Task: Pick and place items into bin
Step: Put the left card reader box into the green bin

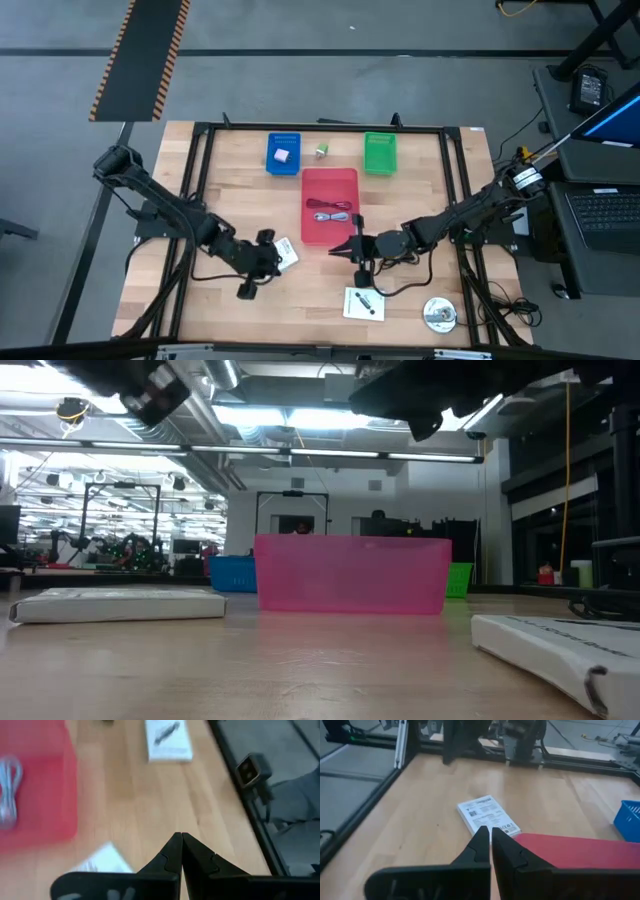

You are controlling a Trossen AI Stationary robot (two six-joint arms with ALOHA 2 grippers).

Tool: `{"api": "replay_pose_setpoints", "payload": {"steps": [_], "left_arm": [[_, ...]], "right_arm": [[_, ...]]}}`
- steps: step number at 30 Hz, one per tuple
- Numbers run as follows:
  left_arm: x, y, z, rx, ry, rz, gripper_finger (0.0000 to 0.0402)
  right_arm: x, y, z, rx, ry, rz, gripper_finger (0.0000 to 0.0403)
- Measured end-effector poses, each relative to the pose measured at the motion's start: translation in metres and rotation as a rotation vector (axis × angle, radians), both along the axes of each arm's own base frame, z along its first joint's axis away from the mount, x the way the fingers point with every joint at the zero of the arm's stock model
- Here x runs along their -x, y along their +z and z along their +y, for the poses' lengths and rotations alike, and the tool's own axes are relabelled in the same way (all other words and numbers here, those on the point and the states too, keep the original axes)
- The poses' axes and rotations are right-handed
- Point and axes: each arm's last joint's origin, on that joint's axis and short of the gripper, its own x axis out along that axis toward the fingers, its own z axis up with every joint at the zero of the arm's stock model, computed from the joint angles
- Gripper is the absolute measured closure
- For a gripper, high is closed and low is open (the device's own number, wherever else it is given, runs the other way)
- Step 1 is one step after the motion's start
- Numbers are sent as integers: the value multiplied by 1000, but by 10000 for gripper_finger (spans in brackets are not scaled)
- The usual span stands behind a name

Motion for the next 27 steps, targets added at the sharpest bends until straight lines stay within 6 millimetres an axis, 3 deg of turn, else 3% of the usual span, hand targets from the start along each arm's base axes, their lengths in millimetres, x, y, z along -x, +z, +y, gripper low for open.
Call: {"api": "replay_pose_setpoints", "payload": {"steps": [5,9,18,27], "left_arm": [[13,-9,-3,1,125,123,398],[22,-14,-3,-15,175,206,398],[39,-21,-1,-116,270,302,400],[40,-34,-5,-193,291,348,398]], "right_arm": [[-8,7,9,-35,3,-12,401],[-29,7,21,35,28,19,401],[-78,-10,46,219,63,337,398],[-100,-8,59,349,142,325,341]]}}
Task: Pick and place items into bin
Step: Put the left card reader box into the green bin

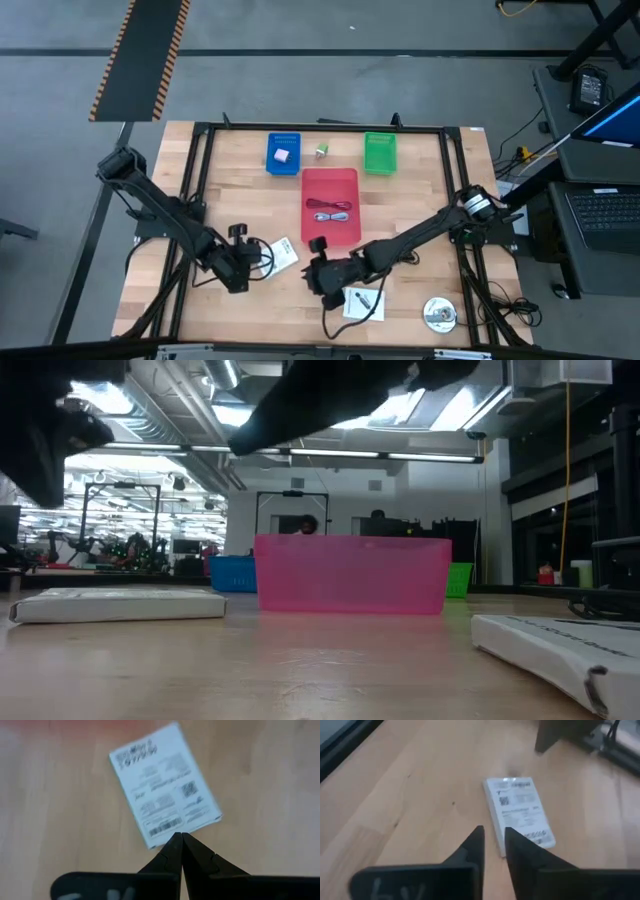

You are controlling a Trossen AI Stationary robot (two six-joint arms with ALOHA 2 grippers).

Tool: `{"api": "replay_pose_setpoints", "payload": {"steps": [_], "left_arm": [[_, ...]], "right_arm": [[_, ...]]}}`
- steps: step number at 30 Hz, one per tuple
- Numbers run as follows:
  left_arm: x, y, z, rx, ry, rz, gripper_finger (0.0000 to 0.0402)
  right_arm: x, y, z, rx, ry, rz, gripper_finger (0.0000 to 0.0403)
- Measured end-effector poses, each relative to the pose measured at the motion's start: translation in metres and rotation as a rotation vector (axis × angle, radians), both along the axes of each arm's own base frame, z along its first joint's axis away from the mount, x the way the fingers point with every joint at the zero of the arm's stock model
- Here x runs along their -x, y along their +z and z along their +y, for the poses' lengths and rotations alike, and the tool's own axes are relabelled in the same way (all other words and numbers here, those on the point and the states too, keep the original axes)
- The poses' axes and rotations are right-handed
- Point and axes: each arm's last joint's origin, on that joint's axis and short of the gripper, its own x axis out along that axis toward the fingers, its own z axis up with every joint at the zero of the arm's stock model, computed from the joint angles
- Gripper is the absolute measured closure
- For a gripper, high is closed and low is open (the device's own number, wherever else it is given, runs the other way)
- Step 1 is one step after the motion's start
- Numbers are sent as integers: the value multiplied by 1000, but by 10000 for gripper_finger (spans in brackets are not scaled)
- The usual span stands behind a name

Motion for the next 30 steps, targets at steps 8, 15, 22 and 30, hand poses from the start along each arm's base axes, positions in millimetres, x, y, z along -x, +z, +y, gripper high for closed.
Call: {"api": "replay_pose_setpoints", "payload": {"steps": [8,15,22,30], "left_arm": [[-6,-27,-5,-86,-44,124,398],[-11,-30,0,-110,-44,136,398],[-15,-30,7,-115,-25,138,398],[-15,-30,7,-98,-17,148,398]], "right_arm": [[2,1,5,23,18,-9,247],[5,-1,3,136,-52,-8,202],[5,-1,3,138,-58,-13,207],[5,-2,3,121,-75,-4,209]]}}
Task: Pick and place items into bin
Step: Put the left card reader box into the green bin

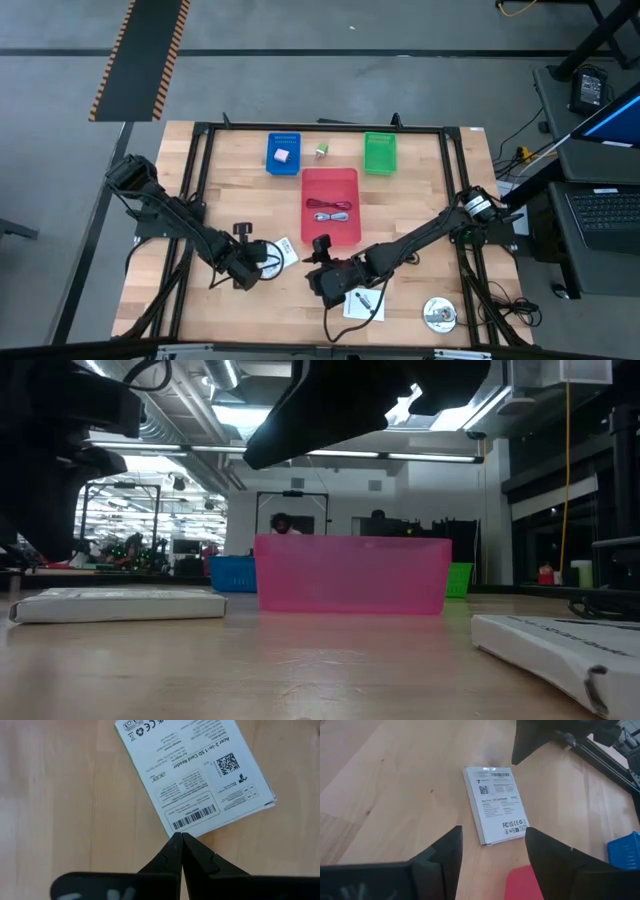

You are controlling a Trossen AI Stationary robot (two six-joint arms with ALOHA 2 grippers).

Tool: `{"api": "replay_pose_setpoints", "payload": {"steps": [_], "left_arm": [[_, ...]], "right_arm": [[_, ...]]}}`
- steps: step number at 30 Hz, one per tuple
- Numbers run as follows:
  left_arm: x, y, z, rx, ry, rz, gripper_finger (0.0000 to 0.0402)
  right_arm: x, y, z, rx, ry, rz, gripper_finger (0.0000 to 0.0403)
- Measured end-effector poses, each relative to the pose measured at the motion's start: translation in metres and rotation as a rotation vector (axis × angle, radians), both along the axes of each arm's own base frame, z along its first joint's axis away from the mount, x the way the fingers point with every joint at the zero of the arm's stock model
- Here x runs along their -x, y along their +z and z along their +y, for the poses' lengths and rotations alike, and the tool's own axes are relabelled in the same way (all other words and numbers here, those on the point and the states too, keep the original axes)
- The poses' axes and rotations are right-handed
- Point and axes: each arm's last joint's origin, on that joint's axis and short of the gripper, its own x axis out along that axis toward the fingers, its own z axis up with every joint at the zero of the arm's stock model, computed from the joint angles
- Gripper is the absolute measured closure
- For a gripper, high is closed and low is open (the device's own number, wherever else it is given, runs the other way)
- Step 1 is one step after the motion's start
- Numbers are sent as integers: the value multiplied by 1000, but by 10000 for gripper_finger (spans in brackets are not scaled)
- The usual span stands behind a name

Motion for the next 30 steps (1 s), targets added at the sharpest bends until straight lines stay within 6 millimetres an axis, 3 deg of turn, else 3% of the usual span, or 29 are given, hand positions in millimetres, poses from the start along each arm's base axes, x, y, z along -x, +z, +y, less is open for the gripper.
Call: {"api": "replay_pose_setpoints", "payload": {"steps": [21,30], "left_arm": [[3,-10,2,25,25,-12,400],[-2,-24,2,5,32,39,399]], "right_arm": [[0,0,0,-3,-3,-1,209],[0,0,-1,-20,-16,-3,209]]}}
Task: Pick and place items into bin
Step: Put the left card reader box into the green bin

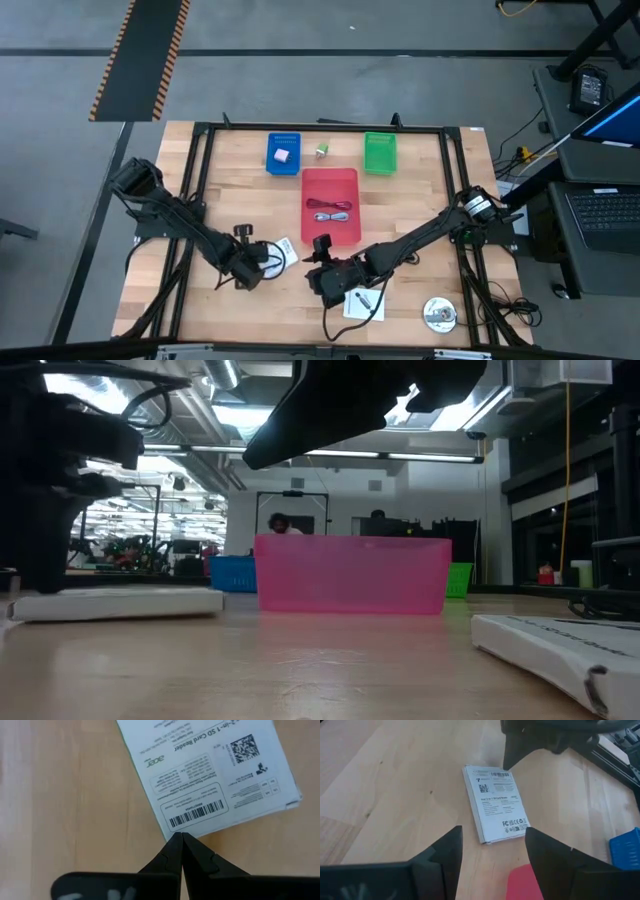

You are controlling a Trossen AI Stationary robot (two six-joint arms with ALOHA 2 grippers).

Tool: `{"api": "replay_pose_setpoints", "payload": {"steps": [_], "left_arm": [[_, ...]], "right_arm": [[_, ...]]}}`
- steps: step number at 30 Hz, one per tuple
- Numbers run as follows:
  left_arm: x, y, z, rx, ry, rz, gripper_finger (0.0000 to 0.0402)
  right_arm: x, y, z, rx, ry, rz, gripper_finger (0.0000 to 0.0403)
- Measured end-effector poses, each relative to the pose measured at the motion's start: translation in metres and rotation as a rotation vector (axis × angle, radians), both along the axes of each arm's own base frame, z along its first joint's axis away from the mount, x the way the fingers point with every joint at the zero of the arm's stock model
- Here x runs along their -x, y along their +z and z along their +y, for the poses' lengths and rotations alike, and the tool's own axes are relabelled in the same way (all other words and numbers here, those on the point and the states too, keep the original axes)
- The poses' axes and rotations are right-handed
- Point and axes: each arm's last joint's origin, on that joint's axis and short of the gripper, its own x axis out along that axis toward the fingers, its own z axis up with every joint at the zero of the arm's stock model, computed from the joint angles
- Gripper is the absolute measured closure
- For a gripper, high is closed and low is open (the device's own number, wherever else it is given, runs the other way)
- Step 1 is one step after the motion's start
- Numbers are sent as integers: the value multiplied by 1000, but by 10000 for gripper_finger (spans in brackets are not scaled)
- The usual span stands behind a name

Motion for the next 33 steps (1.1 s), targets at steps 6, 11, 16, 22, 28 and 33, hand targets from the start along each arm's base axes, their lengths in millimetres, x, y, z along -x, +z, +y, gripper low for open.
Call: {"api": "replay_pose_setpoints", "payload": {"steps": [6,11,16,22,28,33], "left_arm": [[-2,-2,1,-9,6,6,400],[-2,-3,1,-3,14,10,399],[-2,-3,1,1,24,11,400],[-2,-4,1,5,34,10,400],[-2,-4,1,5,34,10,401],[-2,-4,1,6,35,9,400]], "right_arm": [[0,0,0,0,0,1,209],[0,0,0,0,0,1,209],[-2,-7,2,4,2,6,209],[-10,-30,6,15,-2,-1,209],[-19,-49,11,143,-26,-10,209],[-31,-60,24,200,21,19,209]]}}
